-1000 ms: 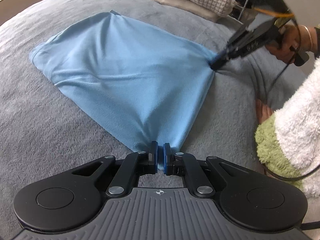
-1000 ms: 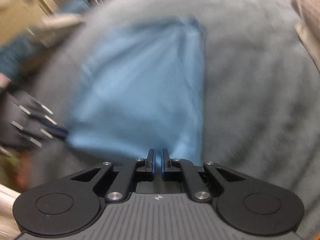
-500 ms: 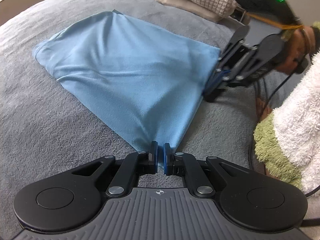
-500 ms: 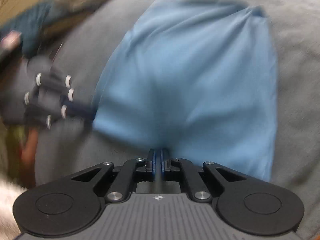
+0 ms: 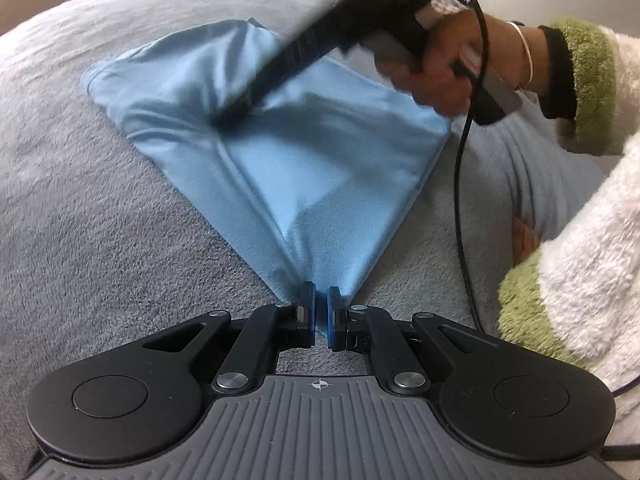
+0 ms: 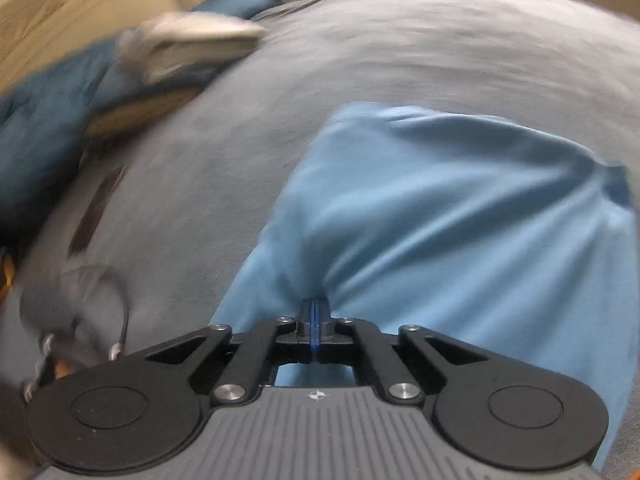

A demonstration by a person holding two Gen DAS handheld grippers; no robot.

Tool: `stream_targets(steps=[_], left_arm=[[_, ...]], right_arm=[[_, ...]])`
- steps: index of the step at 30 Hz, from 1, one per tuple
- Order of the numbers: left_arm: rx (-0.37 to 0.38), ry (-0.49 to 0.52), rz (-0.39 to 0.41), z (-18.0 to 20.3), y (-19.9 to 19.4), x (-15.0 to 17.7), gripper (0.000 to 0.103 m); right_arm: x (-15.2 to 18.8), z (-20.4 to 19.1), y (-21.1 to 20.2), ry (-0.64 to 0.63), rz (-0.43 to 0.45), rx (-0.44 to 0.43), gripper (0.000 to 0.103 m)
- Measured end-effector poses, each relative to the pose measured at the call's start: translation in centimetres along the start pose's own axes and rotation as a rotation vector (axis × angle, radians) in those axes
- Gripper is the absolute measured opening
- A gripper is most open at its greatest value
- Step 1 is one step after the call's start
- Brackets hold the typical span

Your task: Fold clothes

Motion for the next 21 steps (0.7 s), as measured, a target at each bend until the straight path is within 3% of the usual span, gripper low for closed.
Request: stream_targets(steps=[1,3,6,10,12,15,16,21], left_arm=[[0.008,-0.014,0.0,-0.2,0.0,0.0,0.004],[0.024,-0.036,0.0,-0.5,0.0,0.1,0.004],[0.04,-0.042,0.002,-0.9,0.1,0.1,0.004],[0.047,-0.045,0.009,-1.1,0.1,0.2,0.004],[0.053,-0.052,0.013,-1.3,0.1,0.2,0.004],[0.061,-0.061,0.015,-1.5,-0.3,0.7,0.004],[0.062,-0.061,0.015,-1.6,-0.4,0.8,0.004],[0.069,-0.068,0.019,-1.9,-0.6,1.0,0.004]], right_arm=[[-0.6,1.1,-0.6,0.076,0.04,0.0,0.0],[-1.7,1.1,-2.0,0.065,0.12,0.061,0.0],[-2.4,-0.7,-1.4,0.044,0.09,-0.033,0.001],[-4.4,-1.2,0.9,0.015,0.076,0.062,0.002],[-6.3,-1.3,0.7,0.012,0.109,0.065,0.004],[-9.3,-2.8,1.5,-0.073,0.108,0.096,0.028],[-10.2,-3.3,2.3,-0.125,0.084,0.111,0.041],[-12.8,-4.0,6.3,-0.252,-0.017,0.178,0.042]])
Point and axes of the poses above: each gripper's, at about its wrist camera, not at the fingertips, and y roughly the way its jaws point, z to its right, x to its underside, the point moved 3 cm from there along y, roughly the way its jaws point, and after that the axes turned 3 degrees about -x, right-handed, at the moved point
